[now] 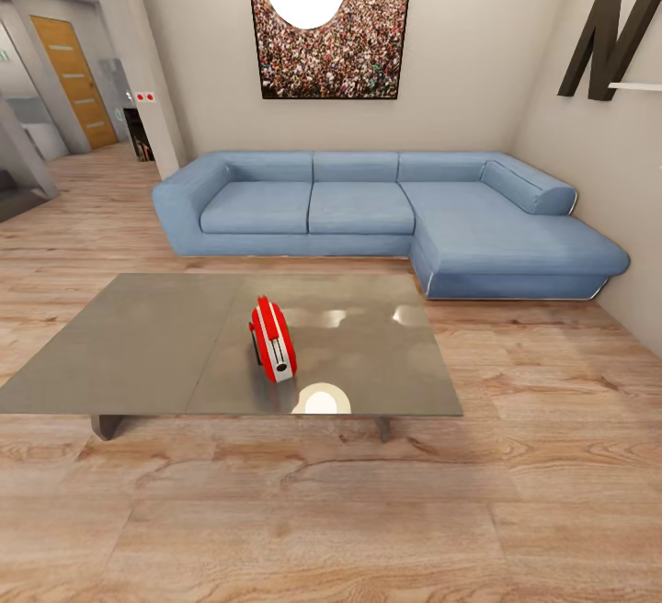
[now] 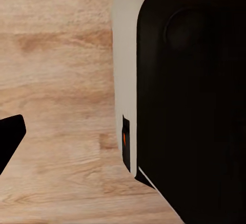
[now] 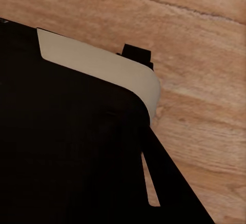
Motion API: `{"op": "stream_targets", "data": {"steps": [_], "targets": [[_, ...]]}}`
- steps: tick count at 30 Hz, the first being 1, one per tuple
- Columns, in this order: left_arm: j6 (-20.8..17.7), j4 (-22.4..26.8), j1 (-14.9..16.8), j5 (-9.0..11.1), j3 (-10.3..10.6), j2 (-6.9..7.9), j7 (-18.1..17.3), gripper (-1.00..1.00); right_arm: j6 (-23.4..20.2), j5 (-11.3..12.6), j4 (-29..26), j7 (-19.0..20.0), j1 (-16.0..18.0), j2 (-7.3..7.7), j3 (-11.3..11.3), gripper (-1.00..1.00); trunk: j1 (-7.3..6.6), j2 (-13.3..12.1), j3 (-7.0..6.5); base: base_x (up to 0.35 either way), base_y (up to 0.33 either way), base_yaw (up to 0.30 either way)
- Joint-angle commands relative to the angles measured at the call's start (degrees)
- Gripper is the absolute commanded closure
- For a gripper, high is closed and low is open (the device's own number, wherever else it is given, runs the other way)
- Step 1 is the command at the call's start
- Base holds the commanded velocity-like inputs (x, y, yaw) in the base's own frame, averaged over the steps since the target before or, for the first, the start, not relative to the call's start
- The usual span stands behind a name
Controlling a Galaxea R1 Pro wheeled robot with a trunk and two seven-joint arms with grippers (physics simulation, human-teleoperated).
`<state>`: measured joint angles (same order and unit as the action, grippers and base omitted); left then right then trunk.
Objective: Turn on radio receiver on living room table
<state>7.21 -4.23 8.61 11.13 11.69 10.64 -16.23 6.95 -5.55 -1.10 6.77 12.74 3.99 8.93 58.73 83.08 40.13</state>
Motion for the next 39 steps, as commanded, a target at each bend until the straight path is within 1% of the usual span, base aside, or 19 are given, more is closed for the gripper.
{"op": "stream_targets", "data": {"steps": [1, 7, 17, 18, 24, 39], "targets": [[0.0, 0.0, 0.0, 0.0, 0.0, -0.17, 0.0, -1.0, 0.0, 0.0, 0.0, 0.0, 0.0, -0.05, 0.0, 1.0, 0.0, 0.0, 0.0, 0.0, 0.0, 0.0], [0.0, 0.0, 0.0, 0.0, 0.0, -1.46, 0.0, -1.0, 0.0, 0.0, 0.0, 0.1, 0.0, -0.2, 0.0, 1.0, 0.0, 0.0, 0.0, 0.0, 0.0, 0.0], [0.0, 0.0, 0.0, 0.0, 0.0, -1.94, 0.0, -1.0, 0.0, 0.0, 0.0, 0.0, 0.0, -0.2, 0.0, 1.0, 0.0, 0.0, 0.0, 0.0, 0.0, 0.0], [0.0, 0.1, 0.0, -0.1, -0.1, -2.35, 0.0, -1.0, 0.0, 0.0, 0.0, 0.0, 0.0, -0.19, 0.0, 1.0, 0.0, 0.0, 0.0, 0.0, 0.0, 0.0], [0.0, 0.1, 0.0, -0.1, -0.1, -3.23, 0.0, -1.0, 0.0, 0.0, 0.0, 0.0, 0.0, -0.21, 0.0, 1.0, 0.0, 0.0, 0.0, 0.0, 0.0, 0.0], [0.0, 0.1, 0.0, -0.1, -0.1, -3.43, 0.0, -1.0, 0.8, -0.2, -0.2, 0.0, 0.0, -0.3, 0.0, 1.0, 0.0, 0.0, 0.0, 0.0, 0.0, 0.0]]}}
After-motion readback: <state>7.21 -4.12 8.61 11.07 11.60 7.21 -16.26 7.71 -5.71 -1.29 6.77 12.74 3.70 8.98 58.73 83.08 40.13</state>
